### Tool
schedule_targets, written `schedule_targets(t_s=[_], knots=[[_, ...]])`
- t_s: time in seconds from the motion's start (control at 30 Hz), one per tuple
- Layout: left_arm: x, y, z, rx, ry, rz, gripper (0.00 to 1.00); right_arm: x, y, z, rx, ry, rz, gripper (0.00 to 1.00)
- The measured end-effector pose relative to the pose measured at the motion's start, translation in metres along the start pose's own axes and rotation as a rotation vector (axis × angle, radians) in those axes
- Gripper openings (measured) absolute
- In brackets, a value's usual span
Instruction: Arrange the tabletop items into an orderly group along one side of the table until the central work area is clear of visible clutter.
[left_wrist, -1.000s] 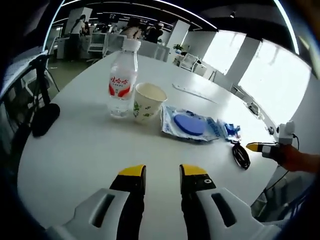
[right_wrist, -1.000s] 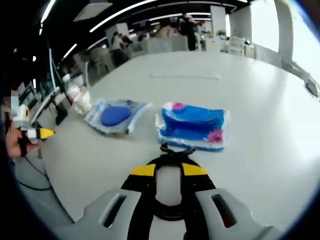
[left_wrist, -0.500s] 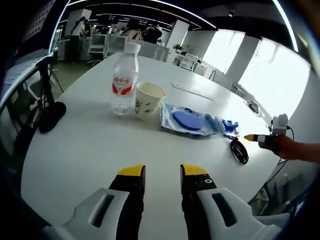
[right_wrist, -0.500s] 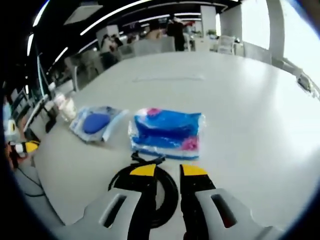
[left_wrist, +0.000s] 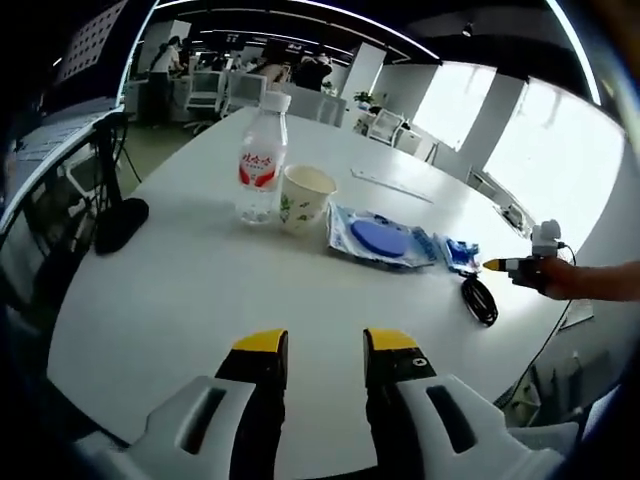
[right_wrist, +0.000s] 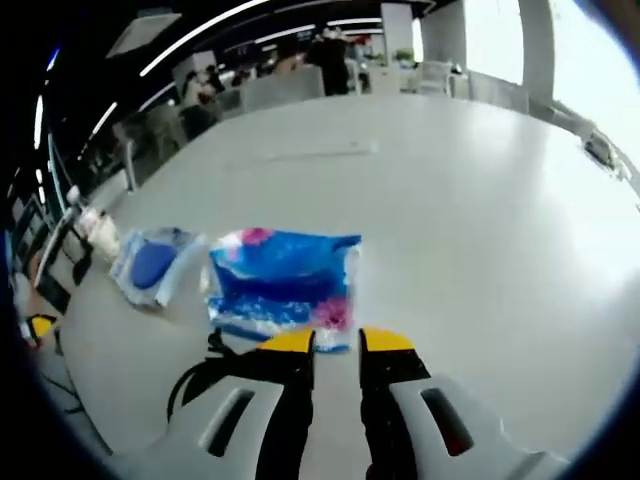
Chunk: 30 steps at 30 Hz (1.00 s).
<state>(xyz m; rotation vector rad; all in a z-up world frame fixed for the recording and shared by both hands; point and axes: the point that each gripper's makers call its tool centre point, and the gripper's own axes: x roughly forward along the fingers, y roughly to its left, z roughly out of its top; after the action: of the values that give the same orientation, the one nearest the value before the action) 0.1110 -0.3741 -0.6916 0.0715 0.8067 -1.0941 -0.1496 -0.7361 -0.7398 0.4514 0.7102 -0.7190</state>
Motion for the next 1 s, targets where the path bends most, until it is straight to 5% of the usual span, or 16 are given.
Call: schedule_targets(t_s=[0.47,1.0], knots=[[-0.009,-0.003,0.000,-0.008,-0.013,0.024,0.29,0.024,-0.013,0.013,-0.013,0.027,-0.013,0.14],[-0.008,-0.005,-0.004,-0.012,-0.005,0.037,0.28,0.036,-0.001,0.016,-0.083,0.027,0.048,0.03]])
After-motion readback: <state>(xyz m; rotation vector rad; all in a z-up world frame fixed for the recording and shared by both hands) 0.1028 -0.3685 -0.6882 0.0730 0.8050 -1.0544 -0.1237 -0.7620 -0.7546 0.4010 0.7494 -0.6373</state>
